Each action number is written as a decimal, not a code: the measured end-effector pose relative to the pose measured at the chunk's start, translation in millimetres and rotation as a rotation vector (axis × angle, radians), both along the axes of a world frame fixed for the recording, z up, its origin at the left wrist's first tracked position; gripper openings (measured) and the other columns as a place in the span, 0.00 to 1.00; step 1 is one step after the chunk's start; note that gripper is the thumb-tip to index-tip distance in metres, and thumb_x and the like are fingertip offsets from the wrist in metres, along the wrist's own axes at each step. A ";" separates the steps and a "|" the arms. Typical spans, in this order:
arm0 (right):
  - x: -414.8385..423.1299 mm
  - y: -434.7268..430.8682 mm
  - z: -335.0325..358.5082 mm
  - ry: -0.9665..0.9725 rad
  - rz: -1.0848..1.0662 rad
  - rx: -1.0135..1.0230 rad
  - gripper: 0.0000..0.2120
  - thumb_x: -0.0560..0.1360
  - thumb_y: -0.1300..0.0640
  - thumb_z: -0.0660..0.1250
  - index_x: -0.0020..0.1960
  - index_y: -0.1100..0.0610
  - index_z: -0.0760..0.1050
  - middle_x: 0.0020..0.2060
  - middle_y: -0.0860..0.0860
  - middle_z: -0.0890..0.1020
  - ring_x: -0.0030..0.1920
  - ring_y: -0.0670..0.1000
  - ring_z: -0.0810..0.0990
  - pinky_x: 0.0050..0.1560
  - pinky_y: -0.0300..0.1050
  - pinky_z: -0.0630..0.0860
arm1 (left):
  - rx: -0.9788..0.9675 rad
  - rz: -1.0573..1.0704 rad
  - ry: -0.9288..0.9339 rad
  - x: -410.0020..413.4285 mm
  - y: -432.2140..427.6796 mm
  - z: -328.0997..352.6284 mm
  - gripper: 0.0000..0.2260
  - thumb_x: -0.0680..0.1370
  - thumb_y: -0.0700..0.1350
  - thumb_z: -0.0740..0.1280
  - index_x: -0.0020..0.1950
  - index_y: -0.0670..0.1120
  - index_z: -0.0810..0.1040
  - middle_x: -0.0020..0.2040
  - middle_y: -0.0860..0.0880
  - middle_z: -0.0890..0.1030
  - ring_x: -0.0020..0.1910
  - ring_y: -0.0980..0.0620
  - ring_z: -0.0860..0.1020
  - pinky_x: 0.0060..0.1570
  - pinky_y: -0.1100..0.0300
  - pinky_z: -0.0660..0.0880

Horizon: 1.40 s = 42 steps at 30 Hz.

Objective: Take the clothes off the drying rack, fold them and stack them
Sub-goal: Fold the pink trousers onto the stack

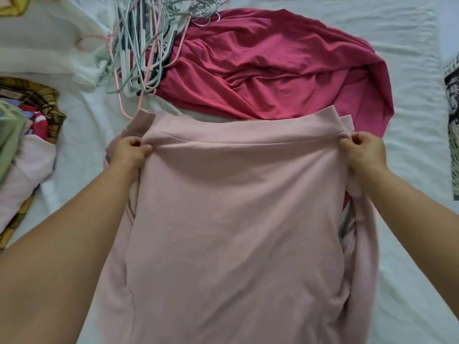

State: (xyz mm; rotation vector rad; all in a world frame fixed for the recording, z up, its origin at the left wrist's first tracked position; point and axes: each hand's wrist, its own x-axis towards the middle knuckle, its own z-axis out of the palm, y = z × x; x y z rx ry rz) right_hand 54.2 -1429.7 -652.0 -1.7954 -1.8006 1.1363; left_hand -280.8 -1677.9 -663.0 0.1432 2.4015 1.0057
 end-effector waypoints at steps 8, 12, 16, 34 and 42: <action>71.1 -65.0 -9.4 -0.179 -0.036 0.056 0.26 0.70 0.52 0.69 0.62 0.64 0.68 0.59 0.62 0.70 0.60 0.60 0.70 0.62 0.53 0.69 | -0.192 0.080 0.326 38.6 -98.4 10.2 0.14 0.74 0.41 0.68 0.57 0.37 0.75 0.56 0.37 0.76 0.57 0.40 0.73 0.55 0.50 0.70; 98.6 -87.0 -20.2 -0.251 -0.147 -0.156 0.13 0.74 0.55 0.67 0.51 0.63 0.72 0.47 0.60 0.76 0.48 0.59 0.74 0.48 0.51 0.70 | -0.394 0.376 0.053 63.2 -170.2 -1.5 0.22 0.73 0.50 0.71 0.58 0.35 0.73 0.58 0.33 0.74 0.51 0.36 0.75 0.54 0.46 0.73; 125.6 -89.6 -6.5 -0.216 -0.298 -0.057 0.16 0.69 0.49 0.63 0.42 0.64 0.74 0.35 0.63 0.74 0.37 0.57 0.71 0.35 0.49 0.68 | -0.175 0.339 -0.042 70.6 -188.6 0.0 0.12 0.77 0.43 0.67 0.53 0.33 0.75 0.42 0.37 0.76 0.33 0.45 0.70 0.38 0.53 0.70; 153.8 -158.2 14.1 -1.006 0.556 0.162 0.12 0.72 0.53 0.70 0.36 0.62 0.80 0.39 0.63 0.77 0.43 0.64 0.76 0.42 0.54 0.73 | -0.191 -0.785 0.290 118.0 -248.4 10.6 0.19 0.73 0.47 0.63 0.62 0.40 0.76 0.64 0.40 0.74 0.64 0.43 0.72 0.64 0.52 0.67; 56.6 -263.7 21.7 -0.229 0.704 -0.058 0.06 0.76 0.65 0.64 0.52 0.60 0.77 0.47 0.58 0.79 0.46 0.59 0.79 0.42 0.31 0.69 | 0.147 0.485 -0.276 69.3 -259.2 14.8 0.25 0.72 0.54 0.71 0.56 0.34 0.72 0.54 0.34 0.73 0.66 0.32 0.66 0.52 0.49 0.73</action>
